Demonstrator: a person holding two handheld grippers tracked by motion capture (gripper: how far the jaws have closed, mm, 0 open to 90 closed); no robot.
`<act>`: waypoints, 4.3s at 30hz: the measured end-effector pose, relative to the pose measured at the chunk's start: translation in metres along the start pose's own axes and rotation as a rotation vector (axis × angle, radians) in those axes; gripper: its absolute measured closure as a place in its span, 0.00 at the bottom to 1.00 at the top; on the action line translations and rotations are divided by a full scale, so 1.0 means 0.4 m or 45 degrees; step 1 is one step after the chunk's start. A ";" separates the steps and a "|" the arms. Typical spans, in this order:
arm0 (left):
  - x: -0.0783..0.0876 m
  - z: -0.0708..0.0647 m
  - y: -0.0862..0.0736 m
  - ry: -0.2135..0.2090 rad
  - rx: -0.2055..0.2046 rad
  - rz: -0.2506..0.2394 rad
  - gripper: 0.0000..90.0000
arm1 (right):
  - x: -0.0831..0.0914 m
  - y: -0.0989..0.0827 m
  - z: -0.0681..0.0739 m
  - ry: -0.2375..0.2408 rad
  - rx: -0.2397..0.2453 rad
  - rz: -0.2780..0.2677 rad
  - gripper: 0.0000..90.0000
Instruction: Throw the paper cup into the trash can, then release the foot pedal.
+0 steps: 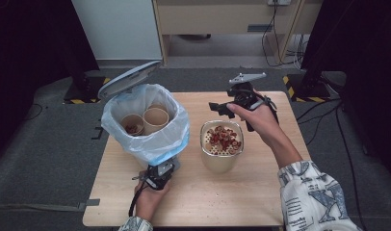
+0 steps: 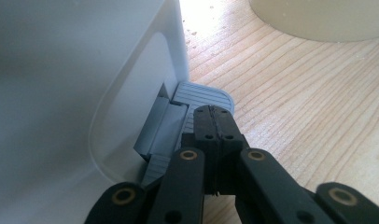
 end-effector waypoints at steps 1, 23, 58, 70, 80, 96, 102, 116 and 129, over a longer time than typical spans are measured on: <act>0.000 0.000 0.000 0.000 0.000 -0.001 0.99 | 0.002 -0.002 -0.004 -0.005 0.000 0.004 0.09; 0.037 -0.044 0.030 -0.026 0.032 -0.105 0.67 | 0.064 -0.091 -0.157 -0.155 -0.095 0.032 0.08; 0.030 -0.080 0.042 -0.234 0.041 -0.118 0.36 | 0.110 -0.168 -0.258 -0.309 -0.187 0.004 0.06; 0.025 -0.085 0.040 -0.254 0.049 -0.107 0.36 | 0.126 -0.217 -0.276 -0.337 -0.195 0.017 0.06; 0.023 -0.088 0.041 -0.265 0.048 -0.105 0.35 | 0.140 -0.279 -0.282 -0.365 -0.199 0.035 0.06; 0.020 -0.088 0.040 -0.266 0.050 -0.097 0.33 | 0.135 -0.388 -0.267 -0.374 -0.215 0.085 0.06; 0.019 -0.089 0.039 -0.267 0.052 -0.096 0.33 | 0.134 -0.423 -0.250 -0.369 -0.202 0.104 0.06; 0.016 -0.091 0.038 -0.276 0.038 -0.083 0.32 | 0.108 -0.516 -0.221 -0.345 -0.208 0.194 0.06; 0.013 -0.093 0.036 -0.279 0.031 -0.076 0.31 | 0.037 -0.567 -0.243 -0.399 -0.255 0.301 0.06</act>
Point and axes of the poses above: each handheld gripper's, and its own axes: x roughly backward along the jaws, y roughly out of its top, z roughly to its left, the point moved 7 cm from there along -x, roughly forward along the jaws, and after that the axes turned 12 degrees about -y, right-handed, at the moved point
